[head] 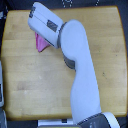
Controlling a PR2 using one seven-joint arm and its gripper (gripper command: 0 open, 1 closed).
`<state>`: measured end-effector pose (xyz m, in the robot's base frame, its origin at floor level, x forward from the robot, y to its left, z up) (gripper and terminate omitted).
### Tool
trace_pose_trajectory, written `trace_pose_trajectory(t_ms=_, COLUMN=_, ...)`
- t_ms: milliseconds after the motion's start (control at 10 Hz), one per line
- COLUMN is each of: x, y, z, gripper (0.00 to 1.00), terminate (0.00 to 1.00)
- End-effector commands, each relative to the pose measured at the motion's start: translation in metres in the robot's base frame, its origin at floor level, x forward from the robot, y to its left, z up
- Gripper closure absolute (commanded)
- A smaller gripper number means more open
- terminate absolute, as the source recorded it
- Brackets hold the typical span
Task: Folding a cloth
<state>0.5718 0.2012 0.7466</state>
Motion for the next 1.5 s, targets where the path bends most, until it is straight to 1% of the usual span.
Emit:
trace_pose_trajectory(t_ms=0, x=-0.006, y=-0.013, z=0.027, gripper=0.00, terminate=0.00)
trace_pose_trajectory(t_ms=200, x=-0.020, y=-0.031, z=0.029, gripper=0.00, terminate=0.00)
trace_pose_trajectory(t_ms=500, x=-0.013, y=-0.036, z=0.044, gripper=0.00, terminate=0.00)
trace_pose_trajectory(t_ms=700, x=-0.008, y=-0.040, z=0.067, gripper=0.00, terminate=0.00)
trace_pose_trajectory(t_ms=800, x=-0.003, y=-0.049, z=0.087, gripper=0.00, terminate=0.00)
trace_pose_trajectory(t_ms=900, x=0.003, y=-0.067, z=0.114, gripper=0.00, terminate=0.00)
trace_pose_trajectory(t_ms=1100, x=0.007, y=-0.082, z=0.137, gripper=0.00, terminate=0.00)
trace_pose_trajectory(t_ms=1300, x=-0.002, y=-0.101, z=0.158, gripper=0.00, terminate=0.00)
trace_pose_trajectory(t_ms=1400, x=-0.003, y=-0.105, z=0.161, gripper=0.00, terminate=0.00)
